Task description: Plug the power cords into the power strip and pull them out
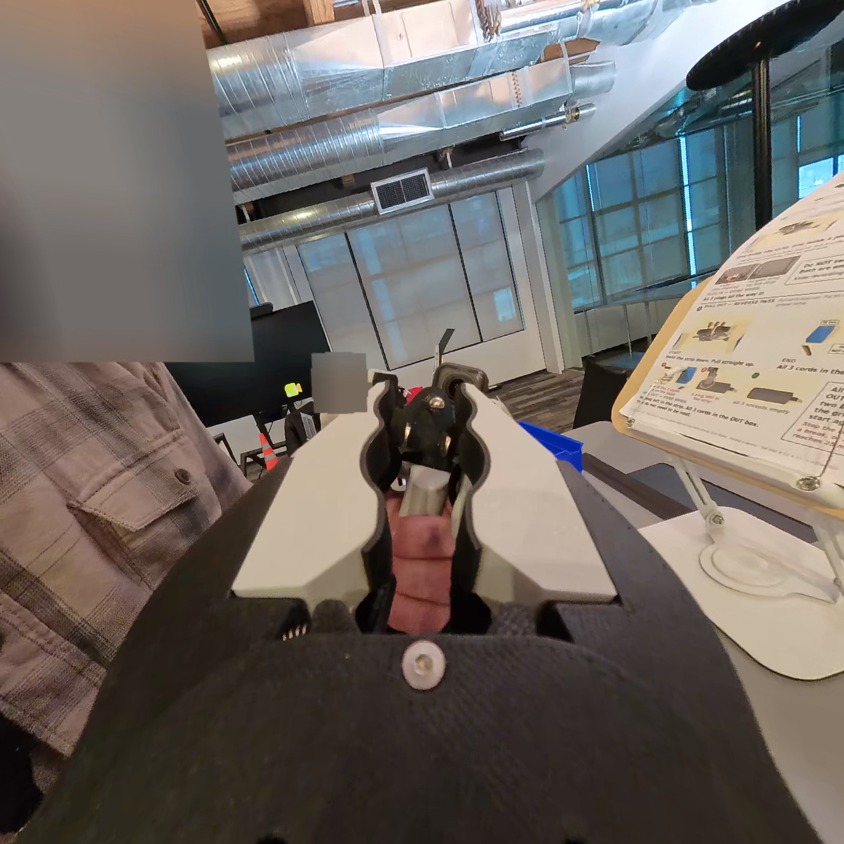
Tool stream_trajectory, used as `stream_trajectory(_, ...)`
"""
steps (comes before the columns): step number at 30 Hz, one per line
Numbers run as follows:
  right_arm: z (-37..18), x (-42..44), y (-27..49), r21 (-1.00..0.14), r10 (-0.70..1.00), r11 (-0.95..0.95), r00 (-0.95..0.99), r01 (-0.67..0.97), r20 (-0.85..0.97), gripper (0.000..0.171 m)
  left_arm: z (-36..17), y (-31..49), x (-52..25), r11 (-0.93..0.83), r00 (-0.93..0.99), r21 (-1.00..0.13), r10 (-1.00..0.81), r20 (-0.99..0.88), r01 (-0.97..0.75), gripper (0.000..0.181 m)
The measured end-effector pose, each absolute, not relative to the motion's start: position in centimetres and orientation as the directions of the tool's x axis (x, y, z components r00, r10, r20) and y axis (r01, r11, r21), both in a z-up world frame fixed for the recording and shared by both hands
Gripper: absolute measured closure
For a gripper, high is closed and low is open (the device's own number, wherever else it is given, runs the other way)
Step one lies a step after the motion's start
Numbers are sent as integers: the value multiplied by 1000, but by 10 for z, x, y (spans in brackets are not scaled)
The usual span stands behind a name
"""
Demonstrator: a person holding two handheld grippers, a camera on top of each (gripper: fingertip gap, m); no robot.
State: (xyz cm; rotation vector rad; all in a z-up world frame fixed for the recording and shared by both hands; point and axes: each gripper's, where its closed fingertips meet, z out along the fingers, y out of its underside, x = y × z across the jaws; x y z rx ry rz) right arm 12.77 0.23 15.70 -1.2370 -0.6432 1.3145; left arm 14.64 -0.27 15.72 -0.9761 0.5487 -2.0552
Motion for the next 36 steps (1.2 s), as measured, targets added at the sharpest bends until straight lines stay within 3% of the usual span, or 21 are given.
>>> stream_trajectory(8,138,129,14,-864,900,-323,157,-386,-406,148,138,9,144,-520,-220,-766,-854,471,379,142)
stream_trajectory(17,132,130,14,-797,878,-324,151,-510,-454,148,134,12,140,-523,-191,-751,-851,489,402,147)
stream_trajectory(19,141,140,7,-764,892,-319,96,-562,-442,129,139,20,127,-532,-207,-707,-842,497,465,177)
stream_trajectory(21,142,147,3,-777,903,-302,94,-552,-418,154,134,23,123,-538,-206,-719,-840,502,441,177)
stream_trajectory(23,139,145,0,-799,905,-300,111,-521,-412,157,128,18,129,-515,-176,-761,-855,488,394,177)
stream_trajectory(27,114,148,5,-826,871,-345,175,-445,-458,123,122,13,133,-502,-181,-797,-865,469,336,177)
stream_trajectory(29,99,150,7,-779,826,-447,131,-439,-548,100,122,6,133,-466,-205,-833,-884,421,298,177)
stream_trajectory(33,94,134,-21,-626,742,-661,-234,-414,-629,120,123,-7,135,-375,-264,-896,-913,313,236,177)
stream_trajectory(35,94,127,-21,-597,730,-674,-268,-435,-628,147,124,-14,136,-349,-307,-915,-910,279,204,177)
stream_trajectory(36,95,128,-18,-592,742,-657,-258,-467,-619,147,126,-15,136,-346,-313,-915,-910,273,208,177)
